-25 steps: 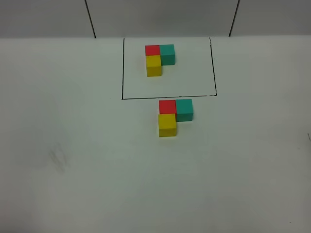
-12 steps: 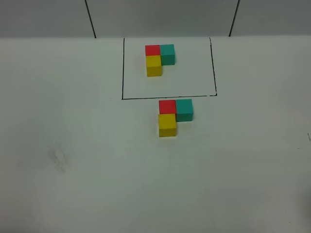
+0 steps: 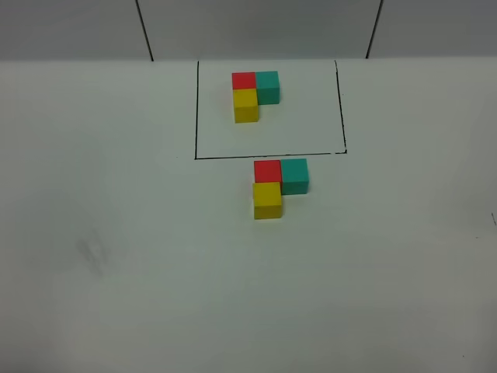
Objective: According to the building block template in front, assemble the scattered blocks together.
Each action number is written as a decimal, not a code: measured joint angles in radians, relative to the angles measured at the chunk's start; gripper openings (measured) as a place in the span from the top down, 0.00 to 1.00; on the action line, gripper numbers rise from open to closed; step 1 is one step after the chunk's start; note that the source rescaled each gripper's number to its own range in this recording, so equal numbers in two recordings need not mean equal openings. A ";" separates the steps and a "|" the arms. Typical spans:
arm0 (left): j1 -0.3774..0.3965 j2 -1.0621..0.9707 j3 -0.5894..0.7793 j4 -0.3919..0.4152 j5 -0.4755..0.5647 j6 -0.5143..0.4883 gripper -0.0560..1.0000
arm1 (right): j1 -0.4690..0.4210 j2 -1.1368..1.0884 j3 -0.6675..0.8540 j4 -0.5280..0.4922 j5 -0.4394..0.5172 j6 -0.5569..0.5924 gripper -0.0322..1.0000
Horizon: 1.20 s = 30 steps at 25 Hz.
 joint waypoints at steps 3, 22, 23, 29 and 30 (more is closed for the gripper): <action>0.000 0.000 0.000 0.000 0.000 0.000 0.30 | 0.002 -0.103 0.001 0.002 -0.003 -0.003 0.20; 0.000 0.000 0.000 0.000 0.000 0.000 0.30 | 0.060 -0.134 0.003 0.003 -0.003 0.004 0.28; 0.000 0.000 0.000 0.000 0.000 0.000 0.30 | 0.060 -0.134 0.003 0.002 -0.003 0.004 0.28; 0.000 0.000 0.000 0.000 0.000 0.000 0.30 | 0.060 -0.134 0.003 0.002 -0.003 0.004 0.28; 0.000 0.000 0.000 0.000 0.000 0.000 0.30 | 0.060 -0.134 0.003 0.002 -0.003 0.004 0.28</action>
